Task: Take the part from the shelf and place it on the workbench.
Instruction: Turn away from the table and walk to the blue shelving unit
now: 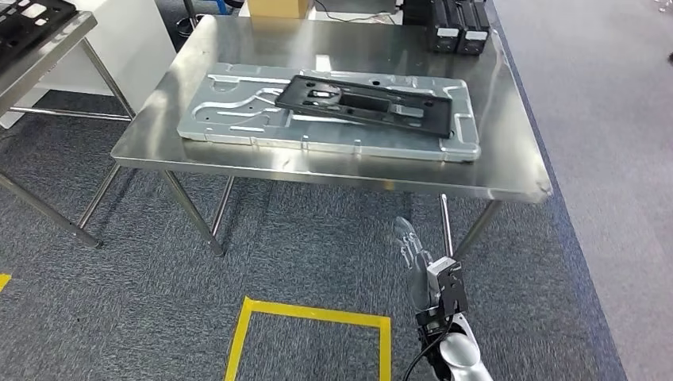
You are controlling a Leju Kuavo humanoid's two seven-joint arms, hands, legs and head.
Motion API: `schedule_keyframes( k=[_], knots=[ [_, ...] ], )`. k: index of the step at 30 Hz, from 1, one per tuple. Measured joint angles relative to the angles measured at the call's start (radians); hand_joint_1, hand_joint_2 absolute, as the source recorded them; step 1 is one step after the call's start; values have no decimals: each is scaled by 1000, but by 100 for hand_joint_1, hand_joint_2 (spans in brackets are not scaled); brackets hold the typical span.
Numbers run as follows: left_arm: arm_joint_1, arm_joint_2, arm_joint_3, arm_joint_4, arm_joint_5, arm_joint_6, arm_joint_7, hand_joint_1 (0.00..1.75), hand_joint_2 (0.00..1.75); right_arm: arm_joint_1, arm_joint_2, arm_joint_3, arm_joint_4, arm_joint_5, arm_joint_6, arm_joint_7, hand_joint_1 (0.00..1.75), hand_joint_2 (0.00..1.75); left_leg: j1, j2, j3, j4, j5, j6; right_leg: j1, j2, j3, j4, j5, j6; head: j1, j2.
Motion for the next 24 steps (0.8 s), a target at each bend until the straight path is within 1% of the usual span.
schedule_keyframes(
  k=[1, 2, 3, 4, 5, 6, 7, 8, 9, 10, 11, 12, 13, 14, 15, 16, 17, 18, 19, 20, 21, 22, 23, 24],
  knots=[
    [0, 0, 0, 0, -1, 0, 1, 0, 0, 1, 1, -5, 3, -1, 0, 0, 0, 0, 2, -12, -7, 12, -18, -7, -2, 7, -11, -1, 12, -8, 0, 0],
    [1, 1, -1, 0, -3, 0, 3, 0, 0, 1, 2, -9, 6, -3, 1, 1, 0, 0, 4, -29, -19, 42, -55, -14, -4, 13, -25, -3, 26, -16, 0, 0],
    [2, 1, -1, 0, -5, 0, 4, 0, 0, 1, 5, -11, 8, -4, 2, 1, 0, 0, 6, -50, -33, 91, -107, -20, -5, 21, -40, -3, 40, -21, -1, 0],
    [4, 1, -2, 0, -6, 0, 5, 0, 0, 1, 7, -14, 10, -5, 3, 1, 0, 0, 7, -64, -48, 153, -159, -23, -4, 29, -57, -3, 54, -25, -1, 0],
    [4, 1, -2, 0, -6, 1, 6, 0, 0, 1, 8, -16, 12, -6, 4, 1, 0, 0, 8, -71, -57, 216, -196, -25, -4, 38, -74, -2, 67, -26, -1, 0],
    [4, 1, -2, 0, -7, 1, 7, 0, 0, 2, 9, -19, 15, -7, 5, 1, 0, 0, 8, -74, -58, 261, -209, -25, -3, 47, -91, -1, 81, -25, -1, 0],
    [4, 1, -3, 0, -7, 0, 8, 0, 0, 2, 9, -23, 19, -7, 6, 1, 0, 0, 8, -75, -44, 277, -199, -24, -2, 55, -109, 1, 94, -24, -1, 0],
    [3, 2, -3, 0, -8, 0, 10, 0, 0, 2, 9, -26, 22, -8, 6, 1, 0, 0, 8, -77, -13, 259, -173, -20, -2, 65, -127, 2, 107, -22, -1, 0],
    [2, 2, -4, 0, -9, 0, 11, 0, 0, 1, 9, -29, 25, -8, 7, 1, 0, 0, 8, -85, 34, 208, -147, -15, -1, 74, -144, 4, 120, -19, -1, 0],
    [0, 2, -4, 0, -9, -1, 11, 0, 0, 0, 9, -31, 28, -9, 7, 1, 0, 0, 7, -102, 93, 133, -138, -7, -1, 83, -157, 6, 132, -16, -1, 0],
    [-1, 3, -5, 0, -10, -2, 12, 0, 0, -1, 10, -33, 30, -9, 7, 1, 0, 0, 7, -120, 150, 52, -144, 0, 0, 91, -167, 7, 143, -12, -1, 0],
    [-2, 4, -6, 0, -12, -3, 12, 0, 0, -3, 11, -35, 31, -9, 7, 0, 0, 0, 6, -134, 190, -8, -156, 7, 1, 98, -172, 6, 155, -7, 0, 0],
    [-3, 4, -6, 0, -13, -5, 12, 0, 0, -4, 11, -36, 33, -9, 7, 0, 0, 0, 3, -141, 212, -45, -168, 12, 0, 105, -175, 4, 166, -1, -1, 0],
    [-3, 4, -7, 0, -14, -6, 12, 0, 0, -4, 12, -39, 35, -9, 8, 0, 0, 0, 1, -136, 216, -61, -167, 16, 1, 113, -176, -1, 178, 7, -1, 0],
    [-3, 4, -7, 0, -15, -8, 13, 0, 0, -3, 11, -42, 37, -9, 8, 0, 0, 0, 2, -126, 210, -61, -157, 22, -1, 118, -177, -3, 184, 12, -3, 0],
    [-4, 4, -8, 0, -15, -9, 14, 0, 0, -2, 11, -46, 40, -9, 9, 1, 0, 0, 3, -116, 204, -64, -146, 28, -2, 113, -183, 3, 175, 17, -3, 0],
    [-4, 4, -8, 0, -14, -10, 15, 0, 0, -2, 10, -49, 43, -10, 10, 1, 0, 0, 6, -105, 195, -68, -133, 35, -3, 102, -194, 26, 144, 21, -1, 0],
    [-3, 4, -8, 0, -14, -11, 17, 0, 0, -3, 10, -51, 46, -10, 12, 1, 0, 0, 8, -93, 183, -70, -120, 40, -7, 85, -209, 71, 95, 24, 1, 0],
    [-1, 4, -8, 0, -13, -11, 18, 0, 0, -6, 10, -52, 50, -11, 15, 2, 0, 0, 7, -81, 170, -70, -109, 44, -8, 69, -227, 133, 38, 30, 3, 0],
    [0, 4, -8, 0, -12, -12, 20, 0, 0, -8, 10, -54, 54, -11, 17, 2, 0, 0, 7, -69, 157, -68, -99, 46, -11, 59, -244, 203, -6, 36, 5, 0],
    [1, 4, -8, 0, -11, -12, 21, 0, 0, -9, 10, -55, 60, -12, 20, 2, 0, 0, 7, -57, 142, -66, -89, 44, -14, 54, -253, 261, -27, 42, 5, 0],
    [2, 3, -8, 0, -11, -12, 22, 0, 0, -10, 10, -57, 66, -13, 22, 2, 0, 0, 8, -45, 128, -63, -80, 41, -17, 51, -248, 292, -22, 48, 4, 0],
    [1, 3, -8, 0, -10, -12, 23, 0, 0, -11, 9, -58, 73, -15, 23, 1, 0, 0, 9, -34, 113, -57, -73, 37, -21, 46, -226, 287, -1, 53, 5, 0],
    [1, 3, -8, 0, -10, -13, 24, 0, 0, -14, 9, -60, 80, -16, 25, 1, 0, 0, 10, -24, 98, -50, -67, 33, -25, 37, -182, 244, 25, 57, 5, 0]
  ],
)
